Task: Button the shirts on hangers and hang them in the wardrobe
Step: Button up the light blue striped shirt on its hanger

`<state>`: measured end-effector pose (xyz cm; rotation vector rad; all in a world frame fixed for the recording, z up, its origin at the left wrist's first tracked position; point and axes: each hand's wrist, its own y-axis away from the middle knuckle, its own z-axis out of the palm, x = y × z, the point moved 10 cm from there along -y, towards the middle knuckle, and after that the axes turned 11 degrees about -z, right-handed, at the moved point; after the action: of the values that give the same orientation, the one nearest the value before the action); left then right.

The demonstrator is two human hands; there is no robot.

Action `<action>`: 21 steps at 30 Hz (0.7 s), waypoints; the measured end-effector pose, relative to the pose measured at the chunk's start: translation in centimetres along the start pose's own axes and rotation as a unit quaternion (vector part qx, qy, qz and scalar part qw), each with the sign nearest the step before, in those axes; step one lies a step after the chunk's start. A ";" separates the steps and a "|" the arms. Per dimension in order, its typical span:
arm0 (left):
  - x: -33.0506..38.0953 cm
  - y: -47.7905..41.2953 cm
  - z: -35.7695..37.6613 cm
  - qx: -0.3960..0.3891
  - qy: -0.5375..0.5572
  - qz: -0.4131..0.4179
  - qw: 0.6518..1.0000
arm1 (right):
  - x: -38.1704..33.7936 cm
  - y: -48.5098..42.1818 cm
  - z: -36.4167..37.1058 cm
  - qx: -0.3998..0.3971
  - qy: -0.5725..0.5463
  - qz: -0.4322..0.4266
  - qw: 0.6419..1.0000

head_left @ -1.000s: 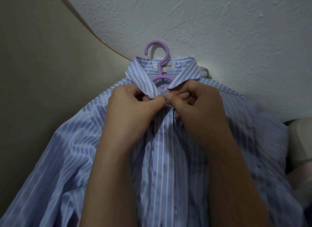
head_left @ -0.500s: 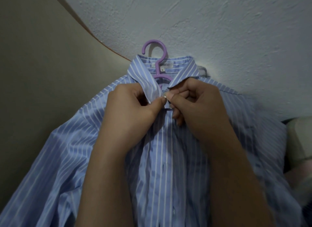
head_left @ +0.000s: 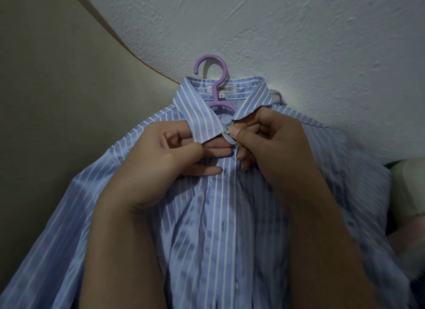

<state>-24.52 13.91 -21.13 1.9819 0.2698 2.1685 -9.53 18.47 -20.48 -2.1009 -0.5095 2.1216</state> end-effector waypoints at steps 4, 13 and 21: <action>-0.1 -0.1 -0.3 0.043 -0.025 0.002 0.999 | 0.0 0.1 0.2 -0.016 -0.009 0.010 1.000; 0.9 -0.6 -0.7 0.102 -0.028 0.031 0.994 | -0.5 0.0 0.4 -0.024 0.008 -0.008 1.000; 0.3 -0.9 -0.5 0.098 -0.022 0.012 0.995 | -0.8 -0.1 0.4 -0.038 0.074 -0.043 0.996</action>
<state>-25.02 14.82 -21.09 2.1413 0.4709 2.1847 -9.94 18.29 -19.70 -2.2113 -0.6584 1.9128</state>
